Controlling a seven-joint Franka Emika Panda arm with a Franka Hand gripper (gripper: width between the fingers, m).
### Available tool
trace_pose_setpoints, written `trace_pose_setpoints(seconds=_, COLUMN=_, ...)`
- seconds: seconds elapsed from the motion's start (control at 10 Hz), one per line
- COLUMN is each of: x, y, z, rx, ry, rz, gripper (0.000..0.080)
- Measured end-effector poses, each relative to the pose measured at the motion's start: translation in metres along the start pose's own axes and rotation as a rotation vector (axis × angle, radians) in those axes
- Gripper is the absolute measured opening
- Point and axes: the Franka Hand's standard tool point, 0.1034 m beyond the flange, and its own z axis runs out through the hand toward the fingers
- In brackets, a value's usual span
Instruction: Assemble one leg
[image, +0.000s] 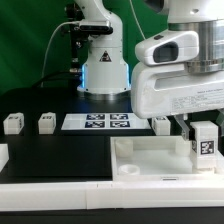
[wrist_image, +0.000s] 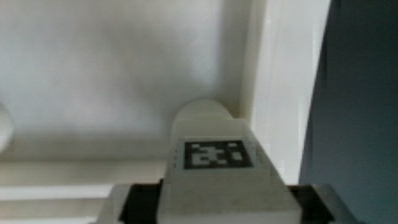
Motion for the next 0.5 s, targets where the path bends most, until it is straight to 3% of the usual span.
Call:
trace_pose_setpoints(seconds=0.4, x=-0.0006, y=-0.0042, z=0.0008, rx=-0.013, ry=0.008, rz=0.531, gripper=0.0293)
trace_pose_setpoints(seconds=0.5, x=-0.0003, y=-0.0038, z=0.0007, rx=-0.004, ry=0.005, rz=0.626, gripper=0.0293)
